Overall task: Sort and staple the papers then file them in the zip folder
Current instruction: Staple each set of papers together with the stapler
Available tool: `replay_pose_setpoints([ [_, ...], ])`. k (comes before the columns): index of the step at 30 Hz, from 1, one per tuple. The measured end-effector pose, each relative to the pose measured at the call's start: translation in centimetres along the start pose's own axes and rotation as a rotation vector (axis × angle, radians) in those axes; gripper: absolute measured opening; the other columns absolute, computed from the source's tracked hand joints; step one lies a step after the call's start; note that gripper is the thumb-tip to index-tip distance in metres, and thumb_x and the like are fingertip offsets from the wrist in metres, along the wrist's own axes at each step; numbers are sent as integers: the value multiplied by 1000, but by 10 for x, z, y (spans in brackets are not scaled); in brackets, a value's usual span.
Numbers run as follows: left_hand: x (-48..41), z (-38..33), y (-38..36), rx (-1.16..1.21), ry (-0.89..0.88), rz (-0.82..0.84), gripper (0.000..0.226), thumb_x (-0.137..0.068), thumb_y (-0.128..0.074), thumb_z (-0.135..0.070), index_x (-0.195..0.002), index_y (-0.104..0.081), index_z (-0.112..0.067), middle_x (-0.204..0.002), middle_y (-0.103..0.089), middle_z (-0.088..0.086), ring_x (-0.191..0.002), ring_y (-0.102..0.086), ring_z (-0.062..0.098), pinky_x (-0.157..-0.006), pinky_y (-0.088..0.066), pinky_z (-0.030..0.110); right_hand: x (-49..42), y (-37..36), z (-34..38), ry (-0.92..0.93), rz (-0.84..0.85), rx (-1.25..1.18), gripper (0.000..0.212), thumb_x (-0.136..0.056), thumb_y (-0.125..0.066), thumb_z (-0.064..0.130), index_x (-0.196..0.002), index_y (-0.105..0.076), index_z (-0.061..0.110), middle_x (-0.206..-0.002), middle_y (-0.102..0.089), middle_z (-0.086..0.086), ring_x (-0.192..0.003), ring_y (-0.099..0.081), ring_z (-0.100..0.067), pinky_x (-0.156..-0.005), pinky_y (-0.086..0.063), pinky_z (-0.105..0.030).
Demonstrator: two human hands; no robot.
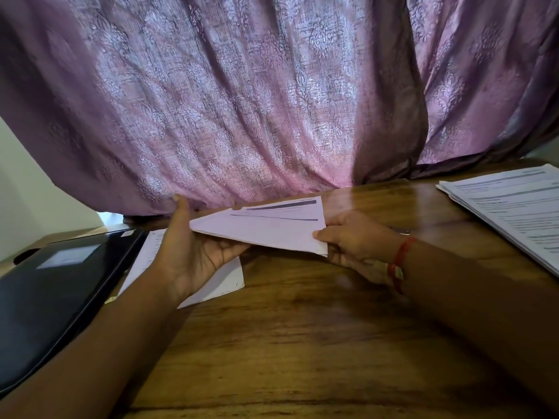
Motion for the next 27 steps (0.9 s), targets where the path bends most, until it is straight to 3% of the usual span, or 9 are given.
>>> replay_pose_setpoints([
  [2,-3,-4,8,38,15,4,85,-94,-27,-76,-134,-54,-5,-127,-67,24,-116,-67,38,-90,-56,58,-1,0,-1,10,19,23,28,-91,-61,-4,-119,-62,-1,-111,-71,-15,-92,-71,-23,-62,-58,-25],
  [5,-6,-4,22,-72,107,-28,95,-89,-29,-82,-133,-61,-5,-126,-68,21,-109,-71,34,-77,-63,44,-1,2,3,51,30,176,29,-92,-60,-3,-120,-62,3,-114,-71,-13,-95,-71,-23,-69,-60,-30],
  [8,-9,0,42,-331,149,-163,68,-93,-50,-67,-128,-65,-11,-116,-74,16,-99,-74,32,-75,-62,40,4,1,9,74,85,304,27,-90,-63,-4,-115,-62,3,-108,-72,-13,-80,-72,-16,-55,-56,-24],
  [13,-12,5,57,-613,188,-241,36,-96,-67,-28,-126,-64,-9,-103,-77,15,-89,-75,33,-76,-61,41,8,-5,9,27,172,503,13,-90,-60,-5,-99,-64,4,-93,-73,-16,-82,-67,-35,-69,-50,-36],
  [16,-15,-2,51,-876,102,-224,22,-99,-64,-22,-121,-61,-18,-100,-71,2,-81,-72,20,-54,-56,22,14,-6,13,85,152,639,18,-95,-60,6,-82,-63,18,-54,-65,15,-49,-62,0,-47,-46,-15],
  [18,-18,-1,46,-949,89,-172,22,-99,-64,-21,-121,-62,-23,-113,-71,1,-88,-73,20,-66,-60,26,17,-6,19,186,111,800,9,-95,-63,16,-94,-67,23,-70,-67,21,-54,-60,6,-49,-43,-8],
  [20,-21,1,42,-1023,92,-108,36,-96,-68,-28,-131,-61,-29,-128,-68,1,-104,-71,24,-92,-59,42,19,-8,24,261,78,992,27,-94,-63,21,-121,-66,20,-107,-69,11,-78,-57,1,-65,-41,-10],
  [22,-20,1,40,-982,68,-83,37,-96,-68,-26,-131,-60,-30,-127,-69,2,-107,-71,27,-98,-56,49,19,-8,27,274,54,1047,35,-93,-63,20,-128,-63,18,-125,-65,2,-94,-56,-9,-78,-43,-18],
  [27,-19,0,39,-792,20,-51,33,-99,-63,-15,-131,-61,-26,-116,-75,2,-100,-74,27,-85,-61,46,8,2,22,248,2,923,25,-92,-63,19,-116,-69,17,-109,-68,5,-94,-63,-15,-84,-53,-29],
])
Point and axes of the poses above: each hand's wrist, its own x-axis away from the middle knuckle, its own y-axis out of the back of the hand, z = x × y, the point moved 8 cm from there along -x, towards the middle knuckle
